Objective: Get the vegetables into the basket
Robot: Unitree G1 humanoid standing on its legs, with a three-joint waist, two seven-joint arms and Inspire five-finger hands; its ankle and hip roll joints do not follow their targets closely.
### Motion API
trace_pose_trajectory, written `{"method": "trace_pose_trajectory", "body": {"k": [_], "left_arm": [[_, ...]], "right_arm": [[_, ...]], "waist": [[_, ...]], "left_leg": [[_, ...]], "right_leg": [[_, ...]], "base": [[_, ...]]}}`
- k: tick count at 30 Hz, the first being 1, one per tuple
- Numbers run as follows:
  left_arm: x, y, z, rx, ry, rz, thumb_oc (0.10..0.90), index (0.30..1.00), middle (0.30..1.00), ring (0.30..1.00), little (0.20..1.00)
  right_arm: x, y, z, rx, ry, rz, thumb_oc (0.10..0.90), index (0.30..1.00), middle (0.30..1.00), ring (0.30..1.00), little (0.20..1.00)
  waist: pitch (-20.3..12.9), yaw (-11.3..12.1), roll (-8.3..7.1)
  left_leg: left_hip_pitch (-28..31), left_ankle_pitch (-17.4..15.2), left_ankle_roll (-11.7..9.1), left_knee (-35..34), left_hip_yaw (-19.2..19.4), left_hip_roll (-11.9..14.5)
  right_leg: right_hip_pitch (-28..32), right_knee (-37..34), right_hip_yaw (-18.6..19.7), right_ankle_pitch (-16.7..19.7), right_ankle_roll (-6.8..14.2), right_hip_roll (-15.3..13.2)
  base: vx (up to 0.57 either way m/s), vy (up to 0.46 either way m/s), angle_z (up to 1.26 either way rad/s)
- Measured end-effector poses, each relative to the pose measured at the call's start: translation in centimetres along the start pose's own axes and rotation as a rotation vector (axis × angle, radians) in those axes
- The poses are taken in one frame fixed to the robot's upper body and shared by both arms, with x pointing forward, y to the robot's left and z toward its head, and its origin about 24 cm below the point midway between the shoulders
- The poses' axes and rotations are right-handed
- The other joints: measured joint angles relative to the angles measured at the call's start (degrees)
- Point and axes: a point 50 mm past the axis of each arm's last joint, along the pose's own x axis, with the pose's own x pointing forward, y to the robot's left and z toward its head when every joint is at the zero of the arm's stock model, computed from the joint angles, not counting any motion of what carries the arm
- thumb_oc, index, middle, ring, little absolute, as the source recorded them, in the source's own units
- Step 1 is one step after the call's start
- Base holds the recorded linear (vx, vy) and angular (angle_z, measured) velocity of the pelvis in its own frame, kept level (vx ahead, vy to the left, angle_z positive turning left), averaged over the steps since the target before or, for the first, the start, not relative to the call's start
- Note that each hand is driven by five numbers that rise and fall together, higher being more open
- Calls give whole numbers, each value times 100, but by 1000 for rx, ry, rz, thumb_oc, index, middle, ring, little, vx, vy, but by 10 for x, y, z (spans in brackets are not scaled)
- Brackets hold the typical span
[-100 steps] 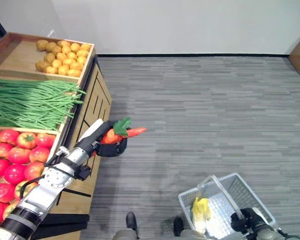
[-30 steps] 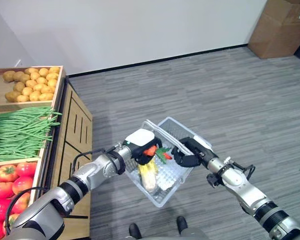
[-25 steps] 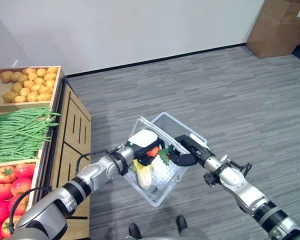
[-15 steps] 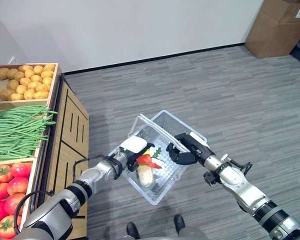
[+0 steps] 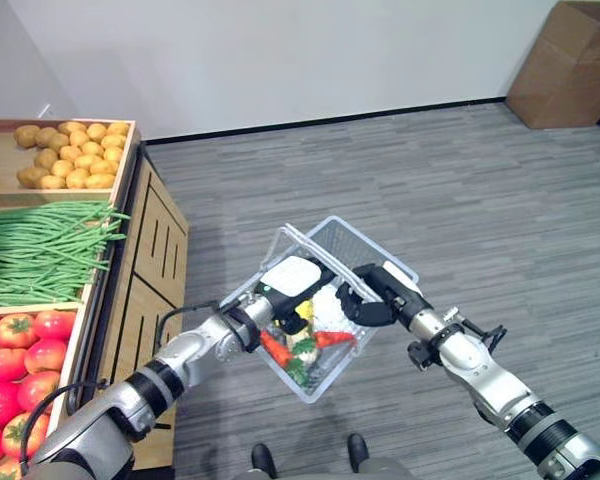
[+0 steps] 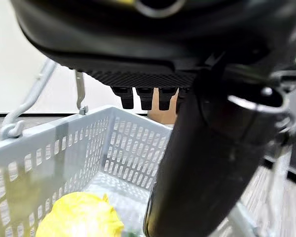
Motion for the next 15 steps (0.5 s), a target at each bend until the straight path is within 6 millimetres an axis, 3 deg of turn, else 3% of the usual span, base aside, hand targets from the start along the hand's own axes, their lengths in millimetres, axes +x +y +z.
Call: {"method": "trace_pose_trajectory", "body": {"k": [4, 8, 15], "left_arm": [[-20, 12, 5, -70, -40, -1, 900, 1000, 1000, 1000, 1000], [-37, 19, 14, -282, -66, 31, 900, 1000, 1000, 1000, 1000], [-81, 5, -8, -559, 102, 12, 900, 1000, 1000, 1000, 1000]], "right_arm": [[-4, -8, -4, -12, 16, -46, 400, 300, 300, 300, 300], [-14, -25, -27, -24, 110, -150, 400, 300, 300, 300, 300], [-39, -35, -69, 15, 285, -299, 400, 300, 300, 300, 300]], "waist": [[1, 62, -3], [-1, 208, -5], [-3, 330, -2]], "left_leg": [[11, 2, 1, 1, -55, -5], [44, 1, 1, 0, -201, -37], [38, 2, 2, 1, -280, -50]], "right_leg": [[41, 0, -55, -5, 2, -4], [144, -1, -149, -66, 13, -31], [192, 0, -255, -94, 10, -40]], "base": [[1, 3, 6], [-4, 0, 19], [-6, -5, 6]]}}
